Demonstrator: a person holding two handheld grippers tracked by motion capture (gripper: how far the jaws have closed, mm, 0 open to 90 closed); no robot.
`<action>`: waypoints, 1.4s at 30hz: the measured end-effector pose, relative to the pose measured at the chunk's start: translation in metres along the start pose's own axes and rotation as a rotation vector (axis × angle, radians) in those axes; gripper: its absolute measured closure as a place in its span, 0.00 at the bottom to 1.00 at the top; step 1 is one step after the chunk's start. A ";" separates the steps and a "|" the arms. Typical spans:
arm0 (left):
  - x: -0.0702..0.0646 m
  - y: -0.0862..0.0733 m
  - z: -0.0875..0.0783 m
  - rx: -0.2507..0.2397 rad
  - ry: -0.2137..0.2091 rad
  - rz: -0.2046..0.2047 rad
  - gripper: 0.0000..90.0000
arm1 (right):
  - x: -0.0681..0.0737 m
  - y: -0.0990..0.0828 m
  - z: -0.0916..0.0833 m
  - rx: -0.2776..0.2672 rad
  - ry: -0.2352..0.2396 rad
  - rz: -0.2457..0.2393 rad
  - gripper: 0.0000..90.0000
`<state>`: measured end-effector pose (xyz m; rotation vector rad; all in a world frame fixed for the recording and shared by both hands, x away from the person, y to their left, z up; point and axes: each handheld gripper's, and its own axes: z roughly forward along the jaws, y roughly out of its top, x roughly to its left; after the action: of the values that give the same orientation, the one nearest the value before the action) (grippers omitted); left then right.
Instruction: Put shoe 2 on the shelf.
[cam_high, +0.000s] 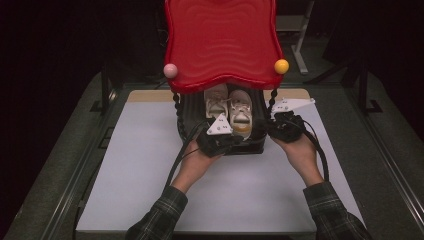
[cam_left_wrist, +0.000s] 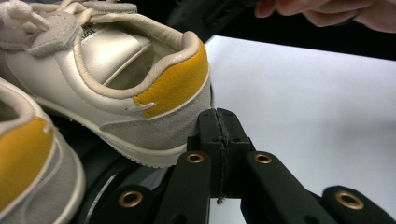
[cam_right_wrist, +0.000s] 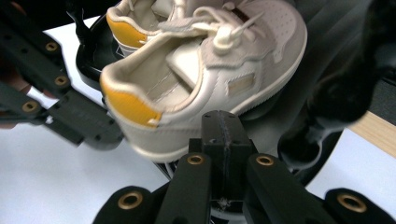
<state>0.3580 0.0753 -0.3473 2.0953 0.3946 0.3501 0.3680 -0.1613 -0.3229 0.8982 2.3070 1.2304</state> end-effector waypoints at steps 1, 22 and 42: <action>0.001 0.001 0.001 -0.001 0.011 -0.008 1.00 | 0.000 -0.001 -0.001 0.005 -0.002 0.004 0.99; 0.012 0.010 0.019 0.042 0.097 -0.039 1.00 | 0.003 -0.017 -0.019 -0.007 0.011 0.003 0.99; 0.003 0.009 -0.004 0.012 0.048 -0.067 0.77 | 0.003 -0.029 -0.027 -0.011 0.044 0.016 0.88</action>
<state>0.3605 0.0748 -0.3373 2.0834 0.4951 0.3594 0.3394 -0.1869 -0.3320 0.8965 2.3287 1.2810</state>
